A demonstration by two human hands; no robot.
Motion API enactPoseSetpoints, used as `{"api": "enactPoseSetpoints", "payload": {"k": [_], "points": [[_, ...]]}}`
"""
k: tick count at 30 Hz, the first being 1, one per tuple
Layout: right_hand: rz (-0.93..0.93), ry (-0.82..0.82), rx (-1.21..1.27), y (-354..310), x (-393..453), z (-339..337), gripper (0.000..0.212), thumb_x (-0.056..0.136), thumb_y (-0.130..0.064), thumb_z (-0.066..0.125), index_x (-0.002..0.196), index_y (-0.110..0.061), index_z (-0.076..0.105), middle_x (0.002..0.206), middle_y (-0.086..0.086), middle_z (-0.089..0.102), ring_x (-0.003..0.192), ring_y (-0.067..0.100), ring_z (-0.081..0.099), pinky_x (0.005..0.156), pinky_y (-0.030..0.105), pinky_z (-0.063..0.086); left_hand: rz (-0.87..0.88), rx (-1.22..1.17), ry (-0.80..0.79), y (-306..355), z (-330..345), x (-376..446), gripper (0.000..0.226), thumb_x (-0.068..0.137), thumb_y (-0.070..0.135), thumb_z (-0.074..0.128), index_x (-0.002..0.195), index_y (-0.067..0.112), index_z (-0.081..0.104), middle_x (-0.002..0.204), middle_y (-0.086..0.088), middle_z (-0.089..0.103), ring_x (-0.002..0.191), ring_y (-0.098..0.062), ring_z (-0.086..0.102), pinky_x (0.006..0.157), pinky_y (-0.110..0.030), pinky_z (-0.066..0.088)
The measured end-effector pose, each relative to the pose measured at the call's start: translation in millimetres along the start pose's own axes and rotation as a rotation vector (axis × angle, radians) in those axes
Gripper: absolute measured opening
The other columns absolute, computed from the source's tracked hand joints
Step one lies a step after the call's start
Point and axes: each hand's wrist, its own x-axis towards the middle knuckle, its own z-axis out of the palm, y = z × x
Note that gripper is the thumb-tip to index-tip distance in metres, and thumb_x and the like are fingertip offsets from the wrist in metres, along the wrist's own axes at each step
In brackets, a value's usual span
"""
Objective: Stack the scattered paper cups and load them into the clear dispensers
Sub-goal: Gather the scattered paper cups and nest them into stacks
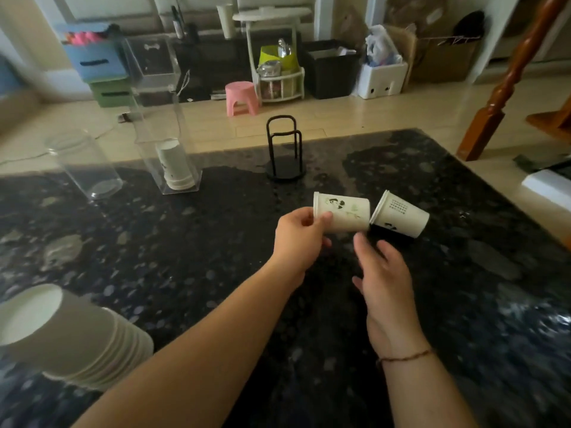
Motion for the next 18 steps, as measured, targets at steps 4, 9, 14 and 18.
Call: {"api": "enactPoseSetpoints", "payload": {"k": [4,9,14,18], "points": [[-0.036,-0.148,0.309,-9,-13,15,0.065,0.074,-0.052,0.064,0.134,-0.028,0.052,0.121,-0.008,0.066,0.114,0.010,0.061,0.100,0.038,0.044,0.050,0.064,-0.136,13,-36,-56,0.012,0.096,0.026,0.063,0.103,0.023,0.072,0.080,0.008,0.073,0.058,-0.005,0.061,0.054,-0.021,0.050],[-0.160,-0.288,0.464,-15,-46,52,0.060,0.082,-0.031,0.063,0.136,-0.012,0.045,0.130,0.012,0.060,0.117,0.025,0.062,0.097,0.047,0.051,0.240,0.327,0.076,39,-102,-133,0.060,0.085,0.051,0.062,0.137,0.043,0.036,0.133,0.017,0.038,0.106,-0.017,0.061,0.088,-0.035,0.057],[-0.399,-0.573,0.274,-25,-111,115,0.056,0.079,-0.022,0.072,0.128,-0.017,0.046,0.115,0.004,0.061,0.102,0.021,0.065,0.077,0.035,0.058,0.655,0.725,0.182,75,-181,-183,0.062,0.083,0.054,0.058,0.138,0.044,0.032,0.138,0.023,0.024,0.120,0.003,0.041,0.091,-0.008,0.040],[-0.560,-0.788,0.096,-20,-158,163,0.057,0.076,-0.028,0.078,0.127,-0.031,0.051,0.118,-0.005,0.064,0.110,0.016,0.064,0.087,0.037,0.056,0.549,0.488,0.246,68,-241,-181,0.057,0.082,0.056,0.057,0.135,0.046,0.040,0.137,0.028,0.043,0.125,0.001,0.049,0.096,-0.012,0.044]]}}
